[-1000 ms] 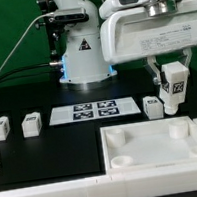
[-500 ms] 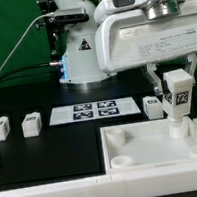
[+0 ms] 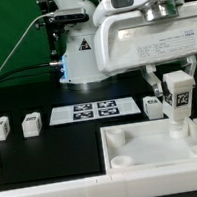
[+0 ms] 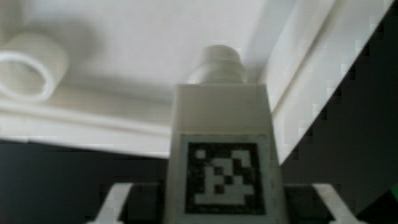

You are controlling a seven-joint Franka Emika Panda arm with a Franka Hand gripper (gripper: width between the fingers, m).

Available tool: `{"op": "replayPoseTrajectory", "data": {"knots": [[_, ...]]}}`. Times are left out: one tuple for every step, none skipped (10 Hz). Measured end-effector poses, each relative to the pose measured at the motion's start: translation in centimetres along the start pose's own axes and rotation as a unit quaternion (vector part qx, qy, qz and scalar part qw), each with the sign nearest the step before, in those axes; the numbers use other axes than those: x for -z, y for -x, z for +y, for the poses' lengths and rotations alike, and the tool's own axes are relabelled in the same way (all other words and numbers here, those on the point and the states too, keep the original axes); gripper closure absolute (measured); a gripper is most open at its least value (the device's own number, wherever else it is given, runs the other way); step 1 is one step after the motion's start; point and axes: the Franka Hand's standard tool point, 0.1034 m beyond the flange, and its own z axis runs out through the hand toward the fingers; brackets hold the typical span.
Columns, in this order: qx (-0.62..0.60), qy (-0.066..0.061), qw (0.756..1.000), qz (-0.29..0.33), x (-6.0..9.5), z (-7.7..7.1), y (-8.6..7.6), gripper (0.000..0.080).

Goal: Assemble one leg

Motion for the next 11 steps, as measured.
{"op": "replayPoseTrajectory", "data": {"knots": [[-0.002, -0.003, 1.0, -0.014, -0.8, -0.1, 0.9, 0.0505], [-0.001, -0.003, 1.0, -0.011, -0.8, 0.0, -0.4, 0.0505], [-0.002, -0.002, 1.0, -0.004, -1.0, 0.2, -1.3, 0.0505], [-0.002, -0.003, 1.0, -0.003, -1.4, 0.1, -1.8, 0.0505], [-0.002, -0.004, 1.0, -0.002, -1.7, 0.0, -2.3, 0.0505], [0.0, -0.005, 1.0, -0.001, -2.0, -0.3, -2.4, 0.0505], [0.001, -0.007, 1.0, -0.001, -2.1, -0.5, -2.5, 0.0505], [0.004, -0.009, 1.0, -0.001, -2.3, -1.0, -2.6, 0.0505], [0.006, -0.011, 1.0, -0.003, -2.5, -1.5, -2.4, 0.0505], [0.009, -0.012, 1.0, -0.004, -2.7, -1.9, -2.3, 0.0505], [0.011, -0.014, 1.0, -0.006, -2.9, -2.1, -2.0, 0.0505]]}}
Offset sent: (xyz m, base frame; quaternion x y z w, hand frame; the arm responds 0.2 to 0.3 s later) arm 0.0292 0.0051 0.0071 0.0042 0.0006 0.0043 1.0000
